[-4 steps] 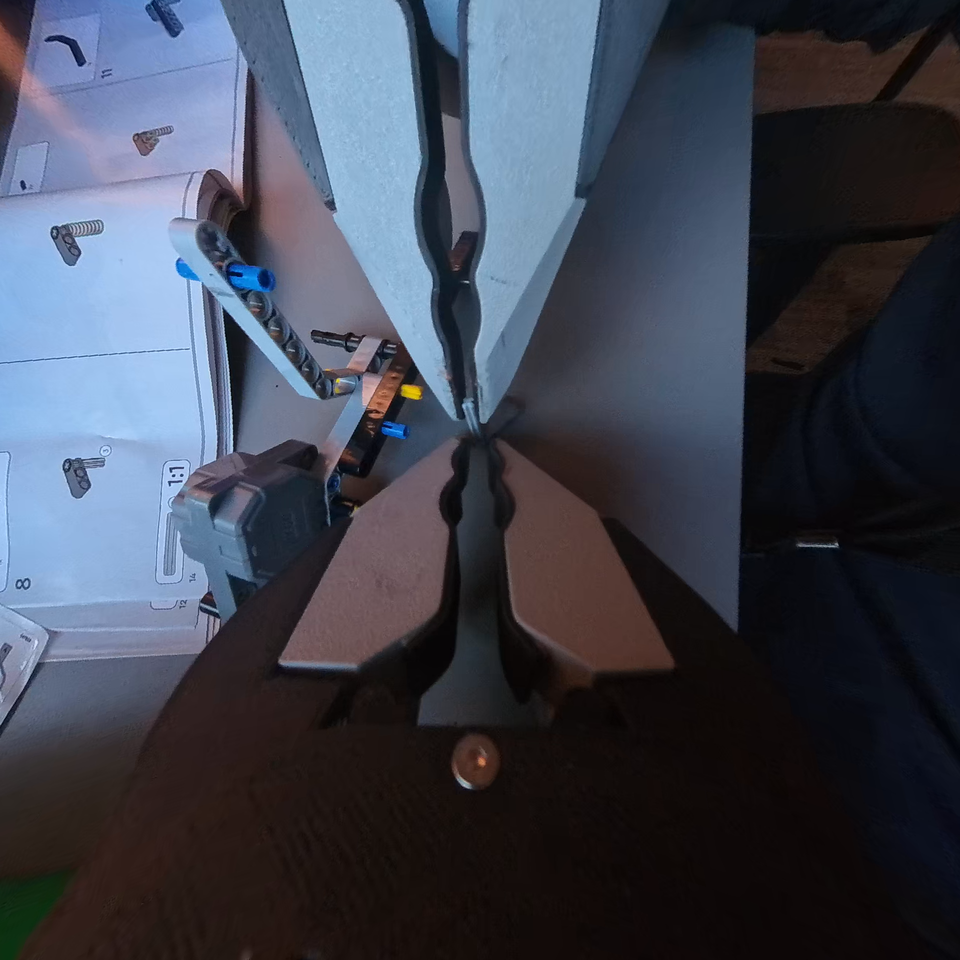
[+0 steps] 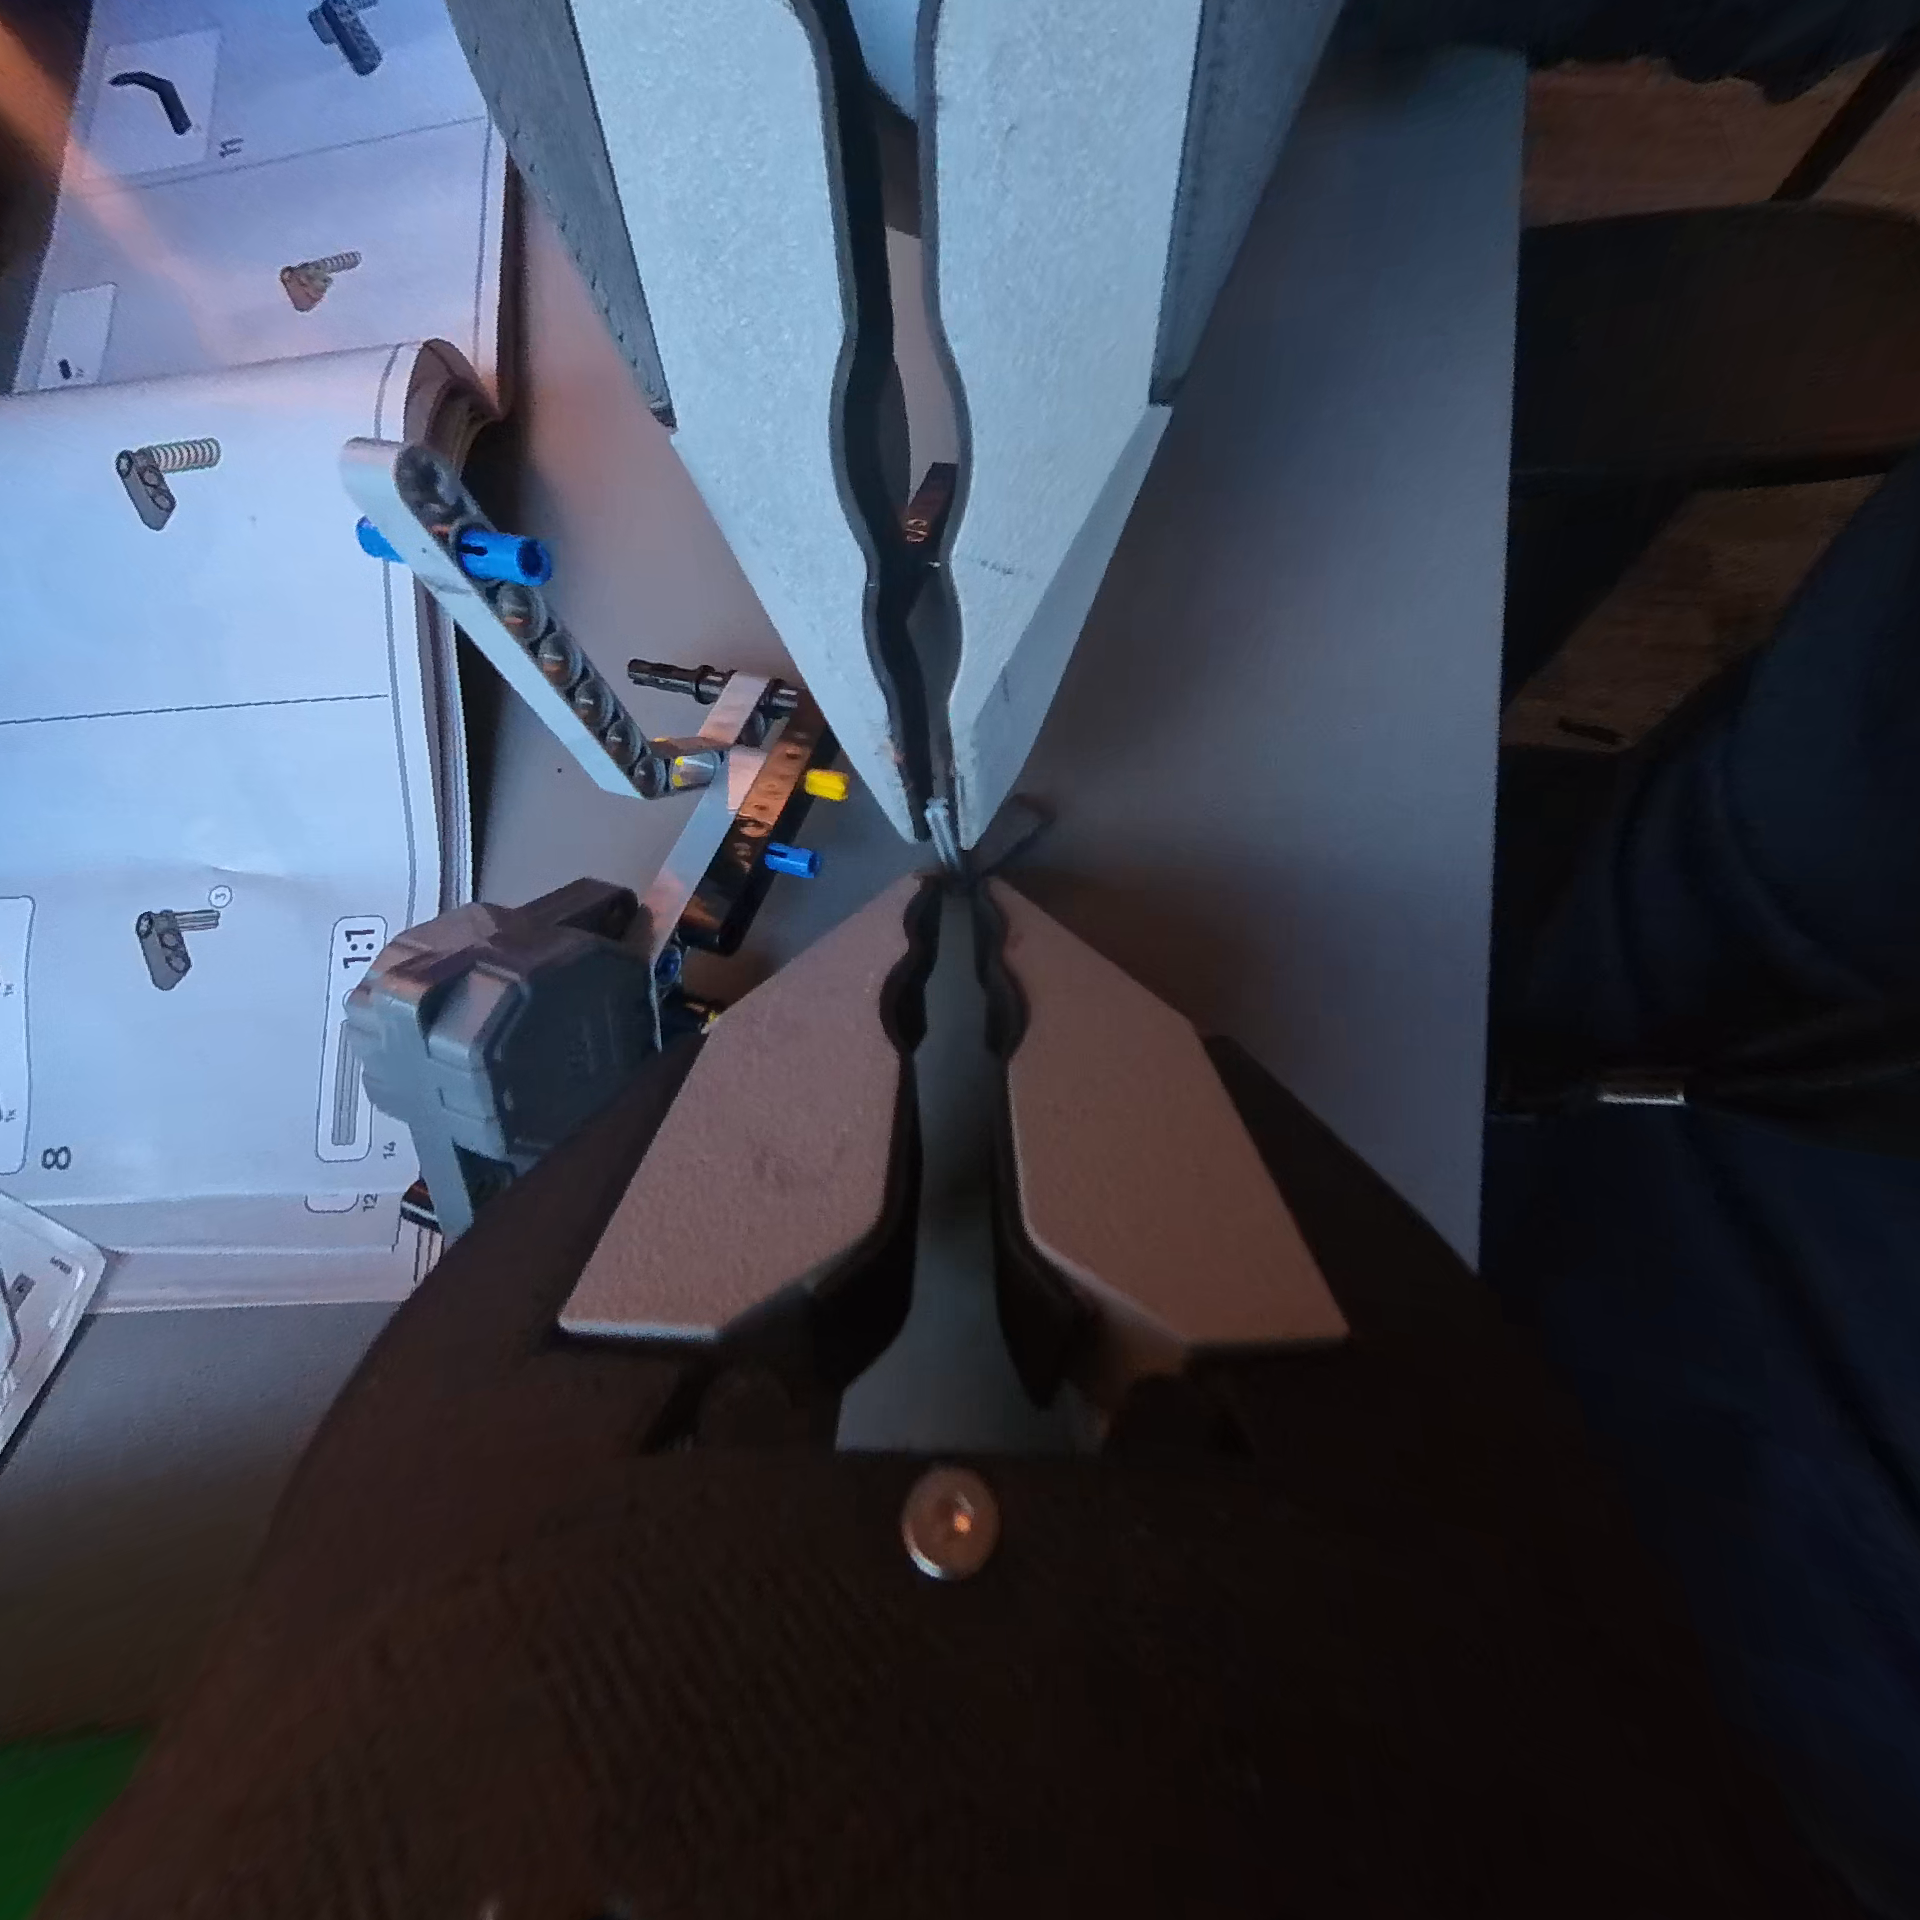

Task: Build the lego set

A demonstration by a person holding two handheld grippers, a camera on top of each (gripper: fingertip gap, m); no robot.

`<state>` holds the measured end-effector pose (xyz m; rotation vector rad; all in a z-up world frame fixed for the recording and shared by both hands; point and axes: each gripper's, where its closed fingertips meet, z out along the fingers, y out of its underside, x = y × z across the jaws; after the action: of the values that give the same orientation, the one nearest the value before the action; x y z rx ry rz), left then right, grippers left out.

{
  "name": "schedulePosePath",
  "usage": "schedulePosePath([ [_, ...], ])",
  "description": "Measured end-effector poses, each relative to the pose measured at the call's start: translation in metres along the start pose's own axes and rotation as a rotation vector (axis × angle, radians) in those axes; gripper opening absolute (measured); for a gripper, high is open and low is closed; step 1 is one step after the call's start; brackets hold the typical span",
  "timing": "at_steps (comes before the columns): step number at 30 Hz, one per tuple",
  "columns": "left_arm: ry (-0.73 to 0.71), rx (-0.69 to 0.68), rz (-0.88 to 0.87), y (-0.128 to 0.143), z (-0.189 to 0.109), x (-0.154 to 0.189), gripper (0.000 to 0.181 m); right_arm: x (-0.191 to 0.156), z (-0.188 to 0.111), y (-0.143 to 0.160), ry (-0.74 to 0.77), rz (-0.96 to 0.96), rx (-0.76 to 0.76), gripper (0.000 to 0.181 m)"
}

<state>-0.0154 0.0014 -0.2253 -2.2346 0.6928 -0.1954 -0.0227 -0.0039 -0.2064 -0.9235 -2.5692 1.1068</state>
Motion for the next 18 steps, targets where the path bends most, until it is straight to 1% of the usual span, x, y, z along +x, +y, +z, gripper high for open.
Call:
schedulePosePath([
  [18,-0.021,-0.002,-0.031,-0.0008,0.001,-0.0006,0.004,-0.0002,0.0025,0.0023,0.056,-0.024,-0.042,0.002],
])
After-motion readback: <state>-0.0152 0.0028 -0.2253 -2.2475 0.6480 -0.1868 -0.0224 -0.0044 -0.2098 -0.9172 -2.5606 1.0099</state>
